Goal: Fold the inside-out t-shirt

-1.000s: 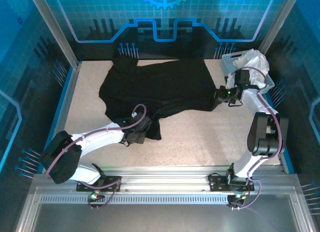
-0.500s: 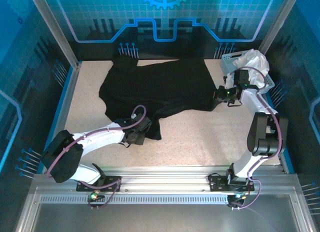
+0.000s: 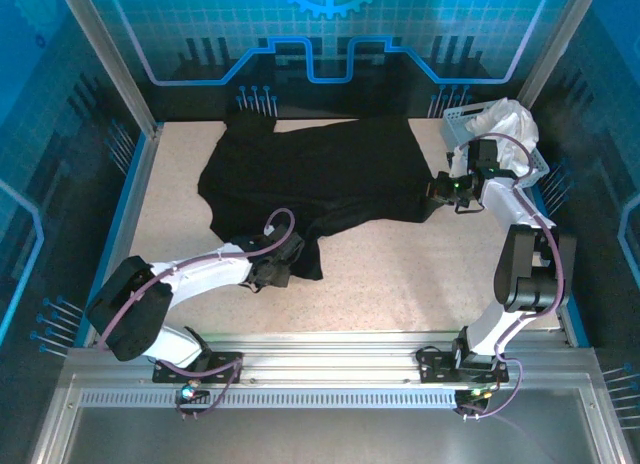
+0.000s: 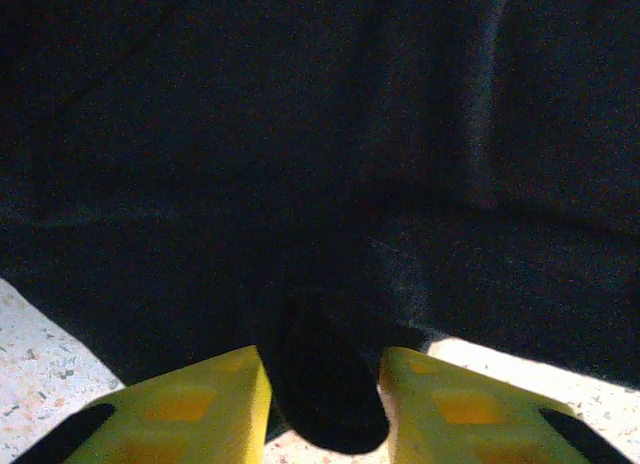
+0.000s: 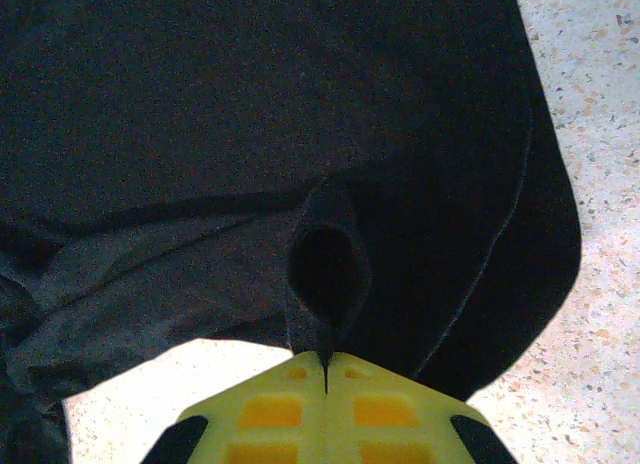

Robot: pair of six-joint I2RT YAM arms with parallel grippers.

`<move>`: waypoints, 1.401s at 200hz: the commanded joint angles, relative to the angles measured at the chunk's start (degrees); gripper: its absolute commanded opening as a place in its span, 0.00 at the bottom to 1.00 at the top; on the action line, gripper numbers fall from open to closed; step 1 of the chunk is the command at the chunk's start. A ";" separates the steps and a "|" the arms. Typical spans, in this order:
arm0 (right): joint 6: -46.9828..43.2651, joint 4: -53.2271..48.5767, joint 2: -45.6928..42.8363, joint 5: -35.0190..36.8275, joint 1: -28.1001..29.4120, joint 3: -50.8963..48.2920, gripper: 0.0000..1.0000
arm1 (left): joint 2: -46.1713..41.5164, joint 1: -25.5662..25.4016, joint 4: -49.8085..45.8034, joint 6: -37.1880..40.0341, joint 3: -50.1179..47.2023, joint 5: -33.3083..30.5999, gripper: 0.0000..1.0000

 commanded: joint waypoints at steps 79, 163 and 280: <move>0.41 1.63 -4.62 1.12 0.36 -2.55 0.00 | -9.90 1.61 1.32 1.00 -0.34 -8.03 0.00; 2.33 -2.24 -27.49 3.84 -0.23 1.99 0.00 | -39.56 6.78 5.43 15.15 19.36 -23.26 0.00; -1.30 -17.42 -44.69 7.26 -3.97 26.48 0.00 | -26.64 6.86 -3.26 31.59 60.78 -28.21 0.00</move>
